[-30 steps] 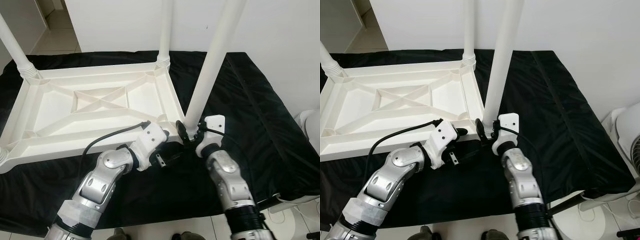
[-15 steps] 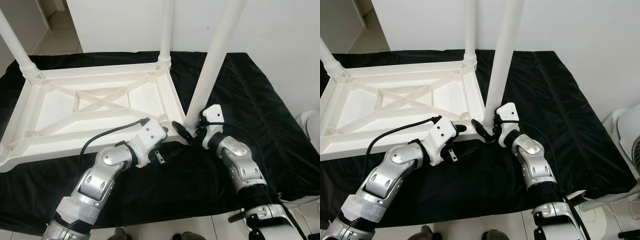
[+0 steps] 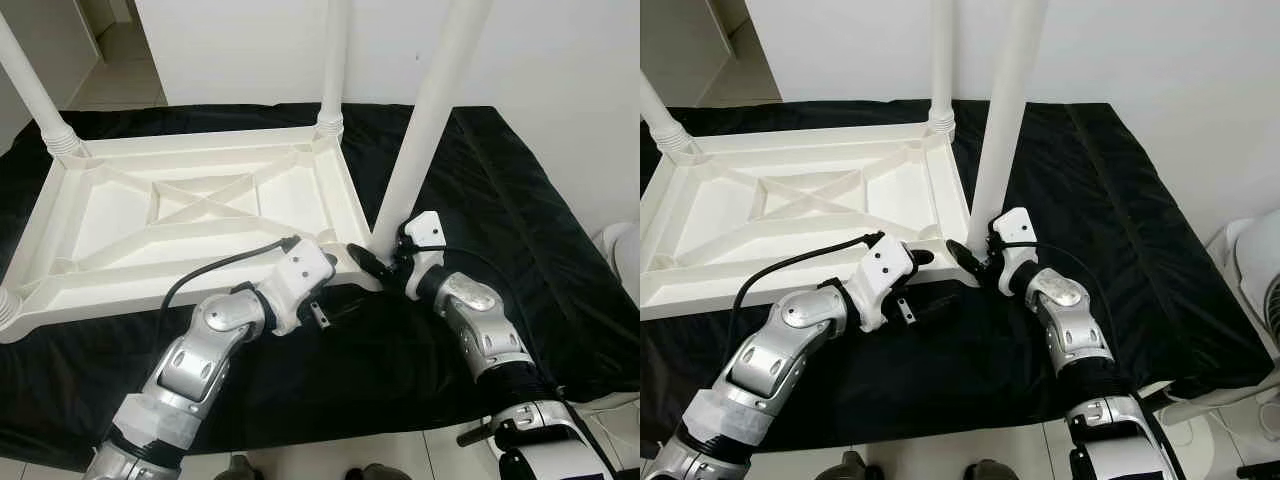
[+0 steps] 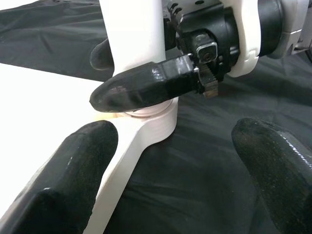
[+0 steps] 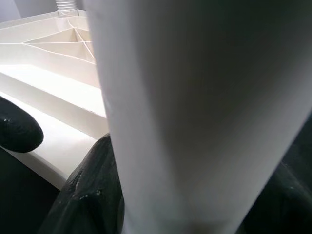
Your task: Building children table
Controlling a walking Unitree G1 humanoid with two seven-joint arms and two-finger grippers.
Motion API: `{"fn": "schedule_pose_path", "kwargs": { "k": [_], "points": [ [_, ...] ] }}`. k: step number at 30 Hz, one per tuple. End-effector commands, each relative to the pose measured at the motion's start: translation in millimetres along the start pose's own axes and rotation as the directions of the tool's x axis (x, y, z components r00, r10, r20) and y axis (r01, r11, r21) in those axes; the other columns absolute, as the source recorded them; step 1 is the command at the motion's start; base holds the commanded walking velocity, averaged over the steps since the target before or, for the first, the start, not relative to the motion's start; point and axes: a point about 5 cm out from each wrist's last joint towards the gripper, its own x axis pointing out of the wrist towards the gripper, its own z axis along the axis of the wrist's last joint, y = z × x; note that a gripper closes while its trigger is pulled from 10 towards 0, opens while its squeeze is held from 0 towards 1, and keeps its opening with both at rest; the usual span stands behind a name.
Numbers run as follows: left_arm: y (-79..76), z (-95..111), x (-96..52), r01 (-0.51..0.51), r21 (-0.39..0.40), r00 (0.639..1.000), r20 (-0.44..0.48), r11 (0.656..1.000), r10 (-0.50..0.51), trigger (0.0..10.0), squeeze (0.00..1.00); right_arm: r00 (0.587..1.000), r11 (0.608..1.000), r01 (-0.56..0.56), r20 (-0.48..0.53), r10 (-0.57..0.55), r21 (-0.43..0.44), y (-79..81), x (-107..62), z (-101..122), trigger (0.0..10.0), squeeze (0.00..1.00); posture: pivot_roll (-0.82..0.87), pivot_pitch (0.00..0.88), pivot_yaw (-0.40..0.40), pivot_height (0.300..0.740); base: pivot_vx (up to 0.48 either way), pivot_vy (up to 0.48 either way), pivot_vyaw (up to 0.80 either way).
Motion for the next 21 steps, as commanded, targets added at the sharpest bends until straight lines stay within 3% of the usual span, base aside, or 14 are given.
{"fn": "schedule_pose_path", "kwargs": {
  "k": [1,3,13,14,15,17,18,21],
  "points": [
    [-0.3,-4,0.8,-0.025,0.004,0.999,-0.020,1.000,0.025,10.0,0.00,0.999,0.999,-0.003,-0.040,0.004,0.039,4.2,-3.0,-11,10.0,0.00,-0.07,0.025,0.021,0.740,0.000,0.000,0.00],
    [-1.0,-4,1.2,-0.022,0.005,1.000,-0.019,1.000,0.022,10.0,0.00,0.998,0.997,0.058,-0.037,-0.056,0.053,4.3,-2.9,-11,10.0,0.00,-0.08,0.025,0.017,0.740,0.000,0.000,0.00],
    [-1.4,-4,1.2,-0.022,0.004,1.000,-0.019,1.000,0.022,10.0,0.00,0.995,0.993,0.098,-0.030,-0.097,0.059,5.6,-2.0,-10,10.0,0.00,-0.08,0.024,0.014,0.740,0.000,0.000,0.00],
    [-2.4,-5,0.7,-0.025,0.000,1.000,-0.018,1.000,0.025,10.0,0.00,0.929,0.917,0.369,-0.048,-0.366,0.153,26.2,7.6,-8,10.0,0.00,-0.07,0.019,0.005,0.740,0.000,0.000,0.00],
    [-2.4,-5,0.7,-0.025,0.000,1.000,-0.018,1.000,0.025,10.0,0.00,0.929,0.917,0.369,-0.048,-0.366,0.153,26.2,7.6,-8,10.0,0.00,-0.07,0.019,0.005,0.740,0.000,0.000,0.00],
    [-2.8,-5,0.3,-0.027,0.000,0.999,-0.018,1.000,0.027,10.0,0.00,0.848,0.831,0.528,-0.063,-0.526,0.178,39.9,10.7,-4,10.0,0.00,-0.07,0.020,0.002,0.740,0.000,0.000,0.00],
    [-2.8,-5,0.3,-0.027,-0.001,0.999,-0.018,1.000,0.027,10.0,0.00,0.833,0.815,0.551,-0.063,-0.549,0.182,42.9,11.4,-3,10.0,0.00,-0.07,0.020,0.002,0.740,0.000,0.000,0.00],
    [-2.7,-5,0.3,-0.028,-0.002,0.999,-0.018,1.000,0.028,10.0,0.00,0.825,0.805,0.563,-0.066,-0.561,0.188,44.9,11.9,-3,10.0,0.00,-0.07,0.020,0.002,0.740,0.000,0.000,0.00]
  ]
}}
